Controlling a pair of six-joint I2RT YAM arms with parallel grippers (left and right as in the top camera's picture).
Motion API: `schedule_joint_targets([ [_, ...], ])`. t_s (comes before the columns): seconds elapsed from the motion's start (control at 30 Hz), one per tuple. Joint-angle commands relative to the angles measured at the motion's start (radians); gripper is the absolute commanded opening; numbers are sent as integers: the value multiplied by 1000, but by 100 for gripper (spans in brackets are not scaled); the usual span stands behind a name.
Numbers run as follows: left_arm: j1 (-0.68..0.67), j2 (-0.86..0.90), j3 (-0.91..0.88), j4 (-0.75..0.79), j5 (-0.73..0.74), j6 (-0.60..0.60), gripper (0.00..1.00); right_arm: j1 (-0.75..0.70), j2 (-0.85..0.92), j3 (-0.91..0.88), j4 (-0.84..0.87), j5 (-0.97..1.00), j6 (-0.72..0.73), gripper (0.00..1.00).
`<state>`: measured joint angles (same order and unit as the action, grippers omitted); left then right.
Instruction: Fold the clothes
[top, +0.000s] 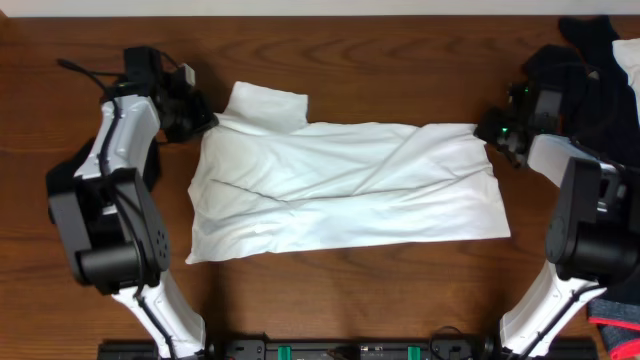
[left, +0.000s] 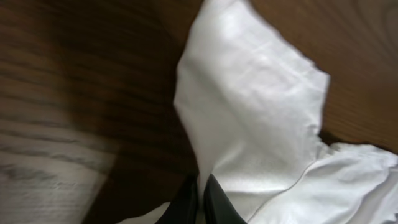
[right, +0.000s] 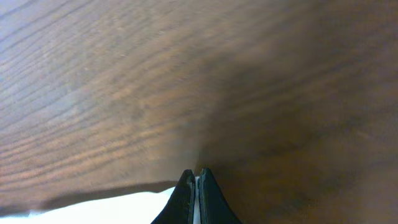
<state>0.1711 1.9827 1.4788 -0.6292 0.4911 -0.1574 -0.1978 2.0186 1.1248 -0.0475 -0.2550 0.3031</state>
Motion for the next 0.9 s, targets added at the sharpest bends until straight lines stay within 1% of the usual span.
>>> schedule_joint_targets([
  [0.0, 9, -22, -5, -18, -2, 2, 6, -23, -74, -8, -39, 12, -4, 1],
  [0.33, 9, -22, -5, -103, -2, 2, 6, -58, -148, -8, -127, 12, -14, 1],
  [0.53, 16, -23, -5, -123, -2, 2, 6, -63, -154, -8, -172, 23, -31, 1],
  [0.8, 67, -59, -5, -198, -1, 2, 6, -110, -168, -7, -261, 11, -31, 1],
  [0.87, 81, -82, -5, -227, 21, 2, 6, -116, -170, -7, -290, 5, -32, 1],
])
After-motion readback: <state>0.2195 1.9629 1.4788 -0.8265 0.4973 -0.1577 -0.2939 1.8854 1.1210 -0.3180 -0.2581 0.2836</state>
